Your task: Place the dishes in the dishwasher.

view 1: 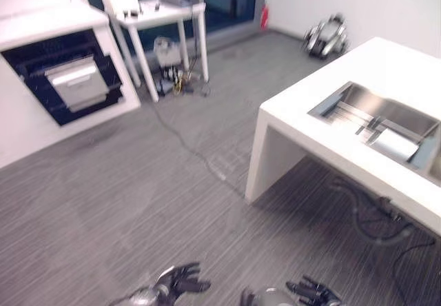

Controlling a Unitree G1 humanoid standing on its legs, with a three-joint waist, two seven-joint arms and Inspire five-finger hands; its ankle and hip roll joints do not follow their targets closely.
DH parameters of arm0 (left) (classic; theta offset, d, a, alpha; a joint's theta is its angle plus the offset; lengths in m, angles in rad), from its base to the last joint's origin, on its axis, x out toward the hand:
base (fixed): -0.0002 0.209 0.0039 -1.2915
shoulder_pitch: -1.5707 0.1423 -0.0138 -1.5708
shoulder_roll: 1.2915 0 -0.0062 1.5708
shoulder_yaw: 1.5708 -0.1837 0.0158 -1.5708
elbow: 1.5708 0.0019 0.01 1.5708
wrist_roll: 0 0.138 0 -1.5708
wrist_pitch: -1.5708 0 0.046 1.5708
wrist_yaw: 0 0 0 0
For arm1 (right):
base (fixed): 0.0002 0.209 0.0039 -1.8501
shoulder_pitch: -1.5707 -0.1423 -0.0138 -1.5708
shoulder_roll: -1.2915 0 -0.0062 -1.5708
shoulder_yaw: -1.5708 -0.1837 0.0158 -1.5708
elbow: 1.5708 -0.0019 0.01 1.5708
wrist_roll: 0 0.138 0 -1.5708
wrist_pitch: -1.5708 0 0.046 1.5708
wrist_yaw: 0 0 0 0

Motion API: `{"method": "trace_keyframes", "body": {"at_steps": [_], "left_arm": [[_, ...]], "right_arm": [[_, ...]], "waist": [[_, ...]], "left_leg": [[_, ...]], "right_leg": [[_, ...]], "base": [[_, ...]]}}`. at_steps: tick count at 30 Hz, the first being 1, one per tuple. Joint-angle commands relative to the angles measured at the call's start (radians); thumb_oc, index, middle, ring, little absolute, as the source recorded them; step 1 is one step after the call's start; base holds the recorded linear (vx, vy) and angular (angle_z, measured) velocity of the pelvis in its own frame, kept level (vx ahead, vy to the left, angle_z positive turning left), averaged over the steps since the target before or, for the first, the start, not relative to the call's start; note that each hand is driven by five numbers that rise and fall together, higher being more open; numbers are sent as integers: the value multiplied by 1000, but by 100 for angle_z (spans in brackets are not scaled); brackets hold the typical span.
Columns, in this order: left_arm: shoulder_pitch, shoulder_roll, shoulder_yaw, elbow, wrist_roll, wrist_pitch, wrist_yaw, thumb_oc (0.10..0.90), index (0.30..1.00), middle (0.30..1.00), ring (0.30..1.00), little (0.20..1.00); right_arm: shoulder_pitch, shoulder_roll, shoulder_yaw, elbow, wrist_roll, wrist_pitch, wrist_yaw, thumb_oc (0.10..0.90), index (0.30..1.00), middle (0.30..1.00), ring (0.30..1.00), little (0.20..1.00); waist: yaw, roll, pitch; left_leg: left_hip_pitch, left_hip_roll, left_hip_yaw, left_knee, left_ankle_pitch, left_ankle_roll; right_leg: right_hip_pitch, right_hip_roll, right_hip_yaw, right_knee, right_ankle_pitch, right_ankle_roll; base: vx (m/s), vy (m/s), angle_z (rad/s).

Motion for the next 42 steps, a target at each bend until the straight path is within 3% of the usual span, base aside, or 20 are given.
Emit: {"method": "trace_keyframes", "body": {"at_steps": [1,2,3,4,7,13,25,28,32,34,36,41,42], "left_arm": [[-45,-54,-1,-31,24,12,-44,800,900,900,900,900],[-45,-54,-1,-31,24,12,-44,800,900,900,900,900],[-6,-42,14,-60,-19,10,-34,800,900,900,900,900],[14,-41,40,-52,-29,26,-40,800,900,900,900,900],[-1,-28,34,-16,-37,13,-40,800,900,900,900,900],[-14,-16,25,15,-61,0,-30,800,900,900,900,900],[7,-15,36,29,-35,-1,-41,800,900,900,900,900],[9,-14,45,20,-42,12,-38,800,900,900,900,900],[8,-11,53,21,-41,32,-11,800,900,900,900,900],[11,-15,61,35,-56,41,-1,800,900,900,900,900],[25,-17,79,46,-55,43,6,800,900,900,900,900],[33,-23,89,67,-121,111,-15,800,900,900,900,900],[43,-33,100,73,-144,119,8,800,900,900,900,900]], "right_arm": [[-66,-115,-4,-67,33,-26,-2,800,900,900,900,900],[-66,-115,-4,-67,33,-26,-2,800,900,900,900,900],[-101,-133,5,-64,10,-14,7,800,900,900,900,900],[-107,-127,0,-46,-5,10,7,800,900,900,900,900],[-82,-120,-10,-44,-23,-2,23,800,900,900,900,900],[-69,-108,-15,-48,-36,-10,31,800,900,900,900,900],[-70,-88,-30,-25,-32,-9,11,800,900,900,900,900],[-81,-91,-30,-22,-41,-4,12,800,900,900,900,900],[-82,-92,-32,-34,-56,12,13,800,900,900,900,900],[-81,-95,-28,-20,-68,15,19,800,900,900,900,900],[-78,-91,-37,-4,-51,30,12,800,900,900,900,900],[-75,-90,-55,22,-73,78,-5,800,900,900,900,900],[-68,-102,-65,38,-77,99,-30,800,900,900,900,900]], "waist": [[-54,76,77],[-54,76,77],[17,80,136],[36,122,119],[1,136,98],[-26,144,85],[-35,155,78],[-25,163,80],[-19,168,104],[-21,163,108],[-35,161,120],[-38,133,103],[-30,103,109]], "left_leg": [[228,-66,4,-211,60,110],[228,-66,4,-211,60,110],[64,-217,-161,-526,31,172],[17,-221,-292,-534,-33,170],[47,-203,-259,-534,-71,184],[73,-199,-232,-534,-102,205],[102,-195,-197,-534,-143,232],[108,-179,-173,-534,-153,242],[111,-185,-160,-534,-166,257],[130,-187,-149,-534,-177,243],[168,-178,-152,-534,-205,229],[198,-141,-116,-534,-192,196],[234,-154,-101,-534,-147,185]], "right_leg": [[14,-4,62,-94,53,165],[14,-4,62,-94,53,165],[98,81,245,-94,25,190],[117,122,277,-94,3,204],[90,114,252,-94,12,211],[58,100,239,-94,33,219],[45,79,229,-94,59,238],[59,79,191,-94,85,240],[-83,72,130,176,172,274],[-100,27,93,54,206,282],[-127,-12,104,-83,267,298],[-63,-15,109,-94,120,264],[-19,-17,140,-94,87,242]], "base": [[0,0,-83],[531,191,-26],[940,503,-16],[985,531,-112],[247,185,-350],[50,56,-35],[10,33,-6],[-14,50,-32],[-11,-1,-61],[119,-163,-43],[192,-267,-26],[187,-326,-4],[161,-229,12]]}}
